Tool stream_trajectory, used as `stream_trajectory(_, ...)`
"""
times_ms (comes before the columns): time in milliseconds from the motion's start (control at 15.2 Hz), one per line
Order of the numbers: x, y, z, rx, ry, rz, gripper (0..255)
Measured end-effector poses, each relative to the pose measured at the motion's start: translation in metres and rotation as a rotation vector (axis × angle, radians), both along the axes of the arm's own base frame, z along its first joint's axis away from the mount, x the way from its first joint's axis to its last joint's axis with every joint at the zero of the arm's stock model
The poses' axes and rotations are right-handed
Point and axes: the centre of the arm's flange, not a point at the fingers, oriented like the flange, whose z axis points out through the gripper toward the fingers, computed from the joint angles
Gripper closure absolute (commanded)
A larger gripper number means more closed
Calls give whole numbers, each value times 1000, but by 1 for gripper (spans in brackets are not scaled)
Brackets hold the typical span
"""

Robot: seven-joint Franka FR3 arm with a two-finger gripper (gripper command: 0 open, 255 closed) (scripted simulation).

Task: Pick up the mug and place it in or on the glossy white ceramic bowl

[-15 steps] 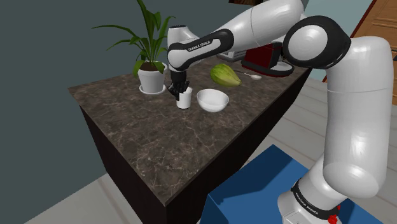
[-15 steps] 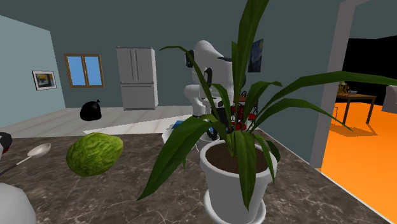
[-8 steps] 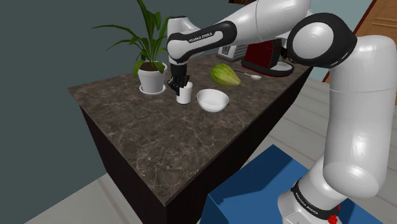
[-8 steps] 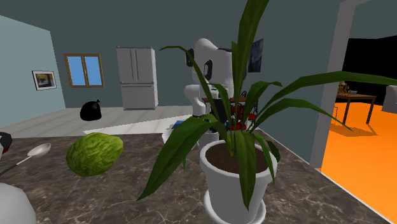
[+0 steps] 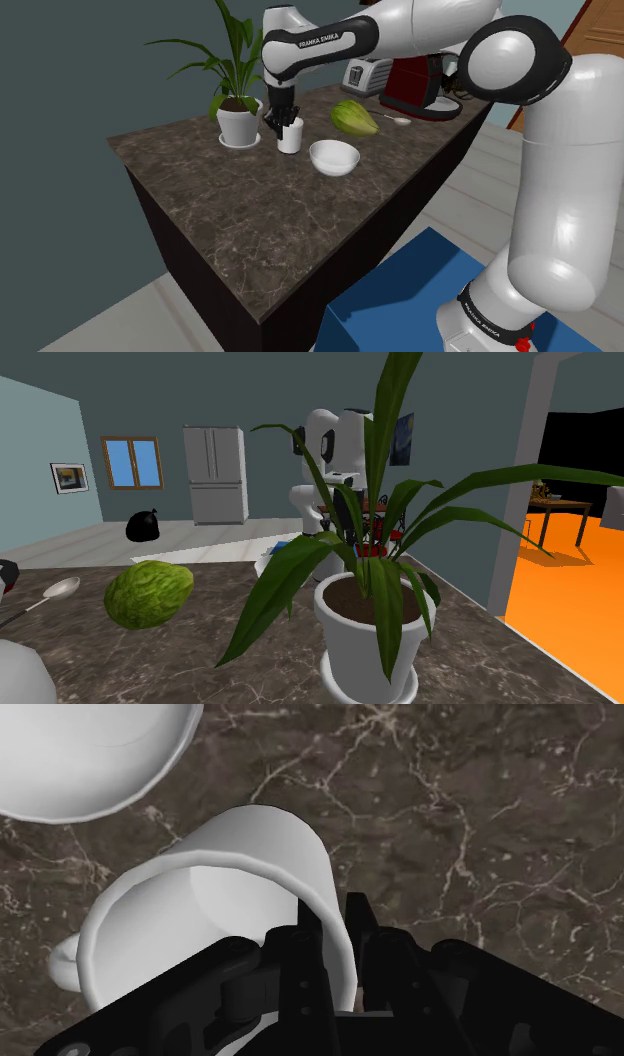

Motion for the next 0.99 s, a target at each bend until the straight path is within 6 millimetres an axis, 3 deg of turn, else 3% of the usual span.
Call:
stream_trajectory(858, 1, -1, 67, 0, 0, 0, 255)
stream_trajectory(990, -7, -15, 71, 0, 0, 0, 255)
